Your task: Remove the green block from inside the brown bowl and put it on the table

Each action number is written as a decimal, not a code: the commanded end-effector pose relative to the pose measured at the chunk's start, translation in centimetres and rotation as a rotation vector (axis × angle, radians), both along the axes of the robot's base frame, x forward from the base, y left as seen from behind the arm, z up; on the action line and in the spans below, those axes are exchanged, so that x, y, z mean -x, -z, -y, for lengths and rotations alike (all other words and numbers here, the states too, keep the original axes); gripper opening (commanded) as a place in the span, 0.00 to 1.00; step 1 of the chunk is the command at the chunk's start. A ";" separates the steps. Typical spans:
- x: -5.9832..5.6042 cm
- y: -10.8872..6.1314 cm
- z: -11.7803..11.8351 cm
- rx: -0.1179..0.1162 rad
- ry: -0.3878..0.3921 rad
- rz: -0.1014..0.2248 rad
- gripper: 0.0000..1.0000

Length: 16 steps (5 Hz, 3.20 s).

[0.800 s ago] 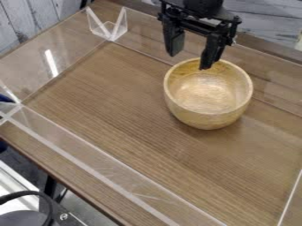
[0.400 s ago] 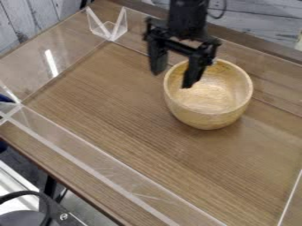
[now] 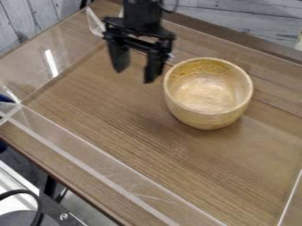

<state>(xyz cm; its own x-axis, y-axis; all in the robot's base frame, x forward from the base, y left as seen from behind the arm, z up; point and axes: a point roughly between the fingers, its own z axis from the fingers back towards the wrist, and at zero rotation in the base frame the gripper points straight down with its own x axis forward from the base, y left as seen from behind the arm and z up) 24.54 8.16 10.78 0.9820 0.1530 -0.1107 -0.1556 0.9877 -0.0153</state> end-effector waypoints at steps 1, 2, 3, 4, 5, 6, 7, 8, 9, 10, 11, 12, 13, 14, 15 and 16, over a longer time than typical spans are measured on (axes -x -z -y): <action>0.0 -1.1 -3.5 -0.029 -0.028 0.070 1.00; 0.5 -0.3 -6.3 -0.035 -0.064 0.074 1.00; 0.2 1.1 -7.3 -0.038 -0.078 0.060 1.00; -0.3 2.7 -8.1 -0.037 -0.079 0.042 1.00; -0.7 4.1 -8.4 -0.035 -0.070 0.023 1.00; -0.9 5.0 -8.6 -0.033 -0.062 0.015 1.00; -1.2 5.8 -8.9 -0.031 -0.058 0.010 1.00; -1.3 5.9 -8.9 -0.019 -0.049 0.020 1.00; -1.3 5.8 -8.9 -0.006 -0.042 0.034 1.00; -1.4 5.9 -8.8 0.005 -0.037 0.043 0.00; -1.5 5.4 -8.7 0.020 -0.025 0.060 0.00; -1.4 4.9 -8.5 0.032 -0.018 0.066 1.00; -1.4 5.2 -8.4 0.041 -0.010 0.065 0.00; -1.3 4.6 -8.2 0.053 -0.003 0.074 1.00; -1.3 4.8 -8.1 0.061 0.004 0.073 0.00; -1.3 4.5 -8.0 0.070 0.011 0.077 1.00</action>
<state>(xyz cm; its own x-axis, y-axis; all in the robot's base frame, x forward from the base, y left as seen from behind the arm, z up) 24.73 15.12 3.49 0.9823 0.1233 -0.1407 -0.1431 0.9797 -0.1403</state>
